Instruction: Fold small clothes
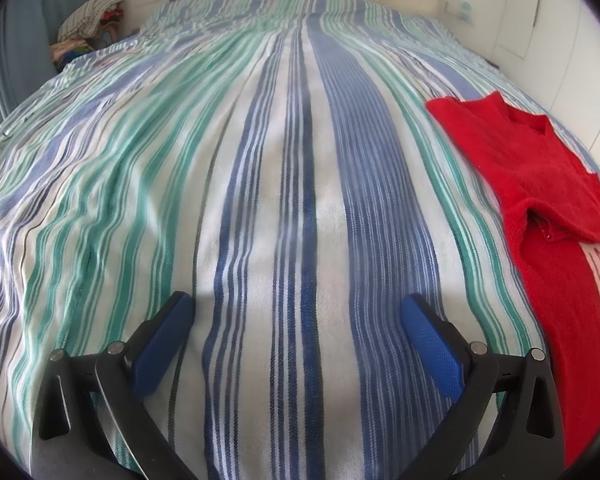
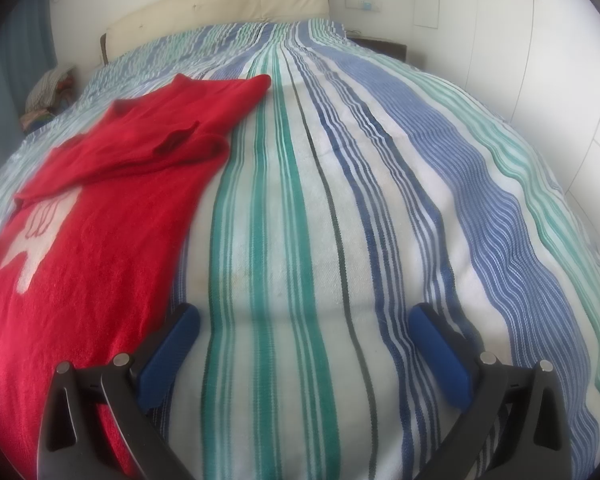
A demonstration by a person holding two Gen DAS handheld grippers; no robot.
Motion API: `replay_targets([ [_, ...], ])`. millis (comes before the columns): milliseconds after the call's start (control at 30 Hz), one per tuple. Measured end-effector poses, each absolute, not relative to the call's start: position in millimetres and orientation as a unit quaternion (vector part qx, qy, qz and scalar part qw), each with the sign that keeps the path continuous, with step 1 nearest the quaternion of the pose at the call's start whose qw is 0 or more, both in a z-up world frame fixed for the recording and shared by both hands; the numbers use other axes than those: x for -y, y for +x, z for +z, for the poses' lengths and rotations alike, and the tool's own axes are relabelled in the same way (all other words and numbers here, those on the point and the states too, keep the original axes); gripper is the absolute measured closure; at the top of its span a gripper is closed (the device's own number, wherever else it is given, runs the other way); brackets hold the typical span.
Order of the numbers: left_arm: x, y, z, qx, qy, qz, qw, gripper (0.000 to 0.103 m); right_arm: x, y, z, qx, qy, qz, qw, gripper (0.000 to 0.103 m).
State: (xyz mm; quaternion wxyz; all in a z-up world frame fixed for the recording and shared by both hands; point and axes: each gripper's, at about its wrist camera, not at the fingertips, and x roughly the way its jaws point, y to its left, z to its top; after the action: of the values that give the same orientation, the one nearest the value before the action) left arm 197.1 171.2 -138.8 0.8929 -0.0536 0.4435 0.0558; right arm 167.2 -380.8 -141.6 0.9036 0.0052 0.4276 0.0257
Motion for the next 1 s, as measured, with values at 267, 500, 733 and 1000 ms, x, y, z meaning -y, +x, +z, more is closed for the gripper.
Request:
replay_targets([
  [267, -171.1, 196.9, -138.6, -0.444, -0.053, 0.056, 0.893, 0.000, 380.6, 167.4, -141.7, -0.428, 0.005, 0.025, 0.904, 0.000],
  [500, -170.9, 196.8, -138.6, -0.444, -0.053, 0.056, 0.893, 0.000, 380.4, 167.5, -141.6, -0.428, 0.004, 0.025, 0.904, 0.000],
  [733, -170.7, 197.1, -139.1, -0.444, -0.053, 0.057, 0.893, 0.000, 381.0, 167.9, -142.3, -0.428, 0.004, 0.025, 0.903, 0.000],
  [1000, -170.6, 197.3, -139.0, -0.444, -0.053, 0.057, 0.893, 0.000, 383.1, 169.0, -144.2, -0.430, 0.002, 0.022, 0.903, 0.000],
])
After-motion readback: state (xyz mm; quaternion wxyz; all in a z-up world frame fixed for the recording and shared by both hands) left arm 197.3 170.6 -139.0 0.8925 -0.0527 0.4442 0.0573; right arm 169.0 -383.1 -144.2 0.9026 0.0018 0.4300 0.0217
